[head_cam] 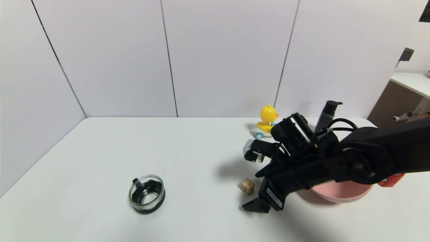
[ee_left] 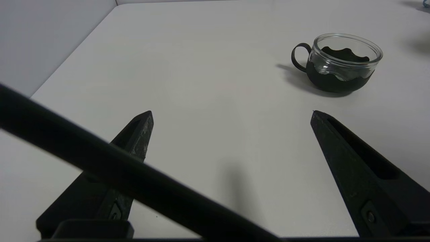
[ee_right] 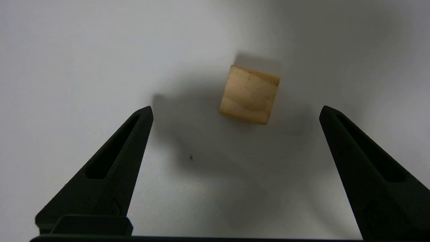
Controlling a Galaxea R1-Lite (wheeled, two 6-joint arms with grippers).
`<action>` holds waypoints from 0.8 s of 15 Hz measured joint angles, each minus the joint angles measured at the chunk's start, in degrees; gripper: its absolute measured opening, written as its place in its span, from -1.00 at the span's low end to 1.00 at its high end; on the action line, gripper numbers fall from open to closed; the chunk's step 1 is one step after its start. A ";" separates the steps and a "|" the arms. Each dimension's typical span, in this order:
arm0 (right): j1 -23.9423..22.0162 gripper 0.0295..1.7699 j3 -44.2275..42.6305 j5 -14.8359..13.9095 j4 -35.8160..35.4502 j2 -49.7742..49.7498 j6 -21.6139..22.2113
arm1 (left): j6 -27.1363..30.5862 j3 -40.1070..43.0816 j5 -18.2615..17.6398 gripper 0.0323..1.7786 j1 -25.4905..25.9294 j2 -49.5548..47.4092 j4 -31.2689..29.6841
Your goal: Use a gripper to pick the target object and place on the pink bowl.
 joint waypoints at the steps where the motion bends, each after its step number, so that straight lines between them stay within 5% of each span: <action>1: 0.09 0.93 -0.68 0.00 -0.04 0.82 -0.01 | -0.02 0.00 0.00 0.90 0.00 0.00 0.00; 12: -1.01 0.93 -4.07 0.13 0.28 2.65 0.11 | -0.02 0.00 0.01 0.90 0.00 0.00 0.00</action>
